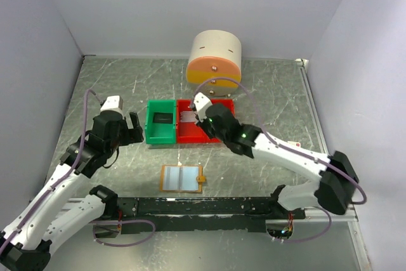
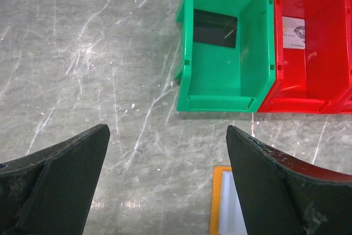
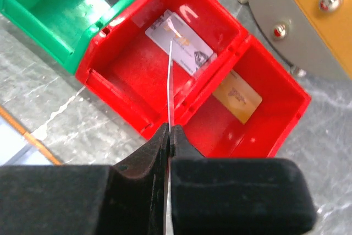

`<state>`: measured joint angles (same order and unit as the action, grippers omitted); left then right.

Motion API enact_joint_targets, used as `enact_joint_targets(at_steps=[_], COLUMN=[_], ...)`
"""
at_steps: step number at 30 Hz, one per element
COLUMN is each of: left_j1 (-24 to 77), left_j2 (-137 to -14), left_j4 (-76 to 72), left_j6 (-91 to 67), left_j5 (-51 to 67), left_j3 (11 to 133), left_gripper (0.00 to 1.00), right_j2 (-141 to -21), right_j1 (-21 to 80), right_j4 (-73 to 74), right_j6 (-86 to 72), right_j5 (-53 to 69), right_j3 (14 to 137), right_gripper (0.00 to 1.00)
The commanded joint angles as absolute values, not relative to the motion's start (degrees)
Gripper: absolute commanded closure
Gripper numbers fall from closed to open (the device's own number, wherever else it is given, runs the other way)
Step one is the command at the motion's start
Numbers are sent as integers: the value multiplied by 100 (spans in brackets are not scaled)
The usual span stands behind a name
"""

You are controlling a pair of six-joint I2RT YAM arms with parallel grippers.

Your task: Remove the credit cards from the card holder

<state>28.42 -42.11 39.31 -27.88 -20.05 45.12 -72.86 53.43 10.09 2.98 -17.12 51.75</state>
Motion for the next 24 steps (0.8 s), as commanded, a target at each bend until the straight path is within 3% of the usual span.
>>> enact_joint_targets(at_steps=[1, 24], left_j1=[2812, 2812], left_j2=[-4038, -3751], left_j4=[3897, 3781], left_j6=[-2819, -2751], left_j5=[-2425, -2370], left_j3=[4437, 4275], left_gripper=[0, 0], right_j2=[-8204, -10325], right_j1=[5051, 4945], right_j4=[1563, 735], right_j6=[1313, 3970], right_j5=[-990, -1475], right_j3=[6148, 7029], right_gripper=[100, 100])
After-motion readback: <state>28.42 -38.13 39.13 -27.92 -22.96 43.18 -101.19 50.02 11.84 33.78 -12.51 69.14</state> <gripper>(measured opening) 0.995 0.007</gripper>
